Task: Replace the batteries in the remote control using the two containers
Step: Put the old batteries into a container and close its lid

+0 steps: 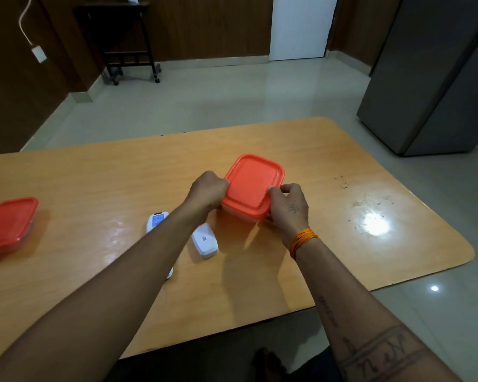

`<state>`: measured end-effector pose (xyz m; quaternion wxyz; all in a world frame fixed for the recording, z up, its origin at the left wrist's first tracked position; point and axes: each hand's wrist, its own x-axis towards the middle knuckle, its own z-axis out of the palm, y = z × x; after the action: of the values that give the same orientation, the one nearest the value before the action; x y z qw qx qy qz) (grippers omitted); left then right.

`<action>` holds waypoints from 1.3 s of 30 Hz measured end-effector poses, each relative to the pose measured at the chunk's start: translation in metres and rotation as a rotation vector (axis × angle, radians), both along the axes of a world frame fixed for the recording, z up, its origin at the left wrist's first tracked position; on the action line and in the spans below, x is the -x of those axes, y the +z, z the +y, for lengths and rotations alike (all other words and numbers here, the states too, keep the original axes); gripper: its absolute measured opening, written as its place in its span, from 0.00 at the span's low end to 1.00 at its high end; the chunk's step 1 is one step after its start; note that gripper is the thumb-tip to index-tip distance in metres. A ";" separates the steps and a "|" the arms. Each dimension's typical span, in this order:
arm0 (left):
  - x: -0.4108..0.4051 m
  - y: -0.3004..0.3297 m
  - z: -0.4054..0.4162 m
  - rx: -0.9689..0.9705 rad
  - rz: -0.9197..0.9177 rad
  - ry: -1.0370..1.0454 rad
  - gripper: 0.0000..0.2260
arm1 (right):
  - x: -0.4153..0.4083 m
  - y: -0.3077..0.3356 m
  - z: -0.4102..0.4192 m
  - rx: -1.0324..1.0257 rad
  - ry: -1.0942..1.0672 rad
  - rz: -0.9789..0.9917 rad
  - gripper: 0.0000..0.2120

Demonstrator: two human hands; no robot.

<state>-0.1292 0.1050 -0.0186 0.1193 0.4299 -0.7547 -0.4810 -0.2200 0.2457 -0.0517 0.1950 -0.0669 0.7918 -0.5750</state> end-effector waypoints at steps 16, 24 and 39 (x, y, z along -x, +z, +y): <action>-0.021 0.003 0.048 0.017 0.130 0.195 0.31 | -0.036 0.021 0.003 0.195 0.077 0.080 0.23; -0.036 0.000 0.050 0.191 0.146 0.114 0.31 | -0.029 0.025 0.006 0.165 0.075 -0.002 0.33; -0.034 0.003 0.043 0.009 0.181 0.225 0.37 | -0.033 0.018 0.005 0.196 0.192 0.058 0.39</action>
<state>-0.0953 0.1483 -0.0153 0.2421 0.4659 -0.6901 -0.4980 -0.1873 0.2504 -0.0334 0.2186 -0.1776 0.7270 -0.6262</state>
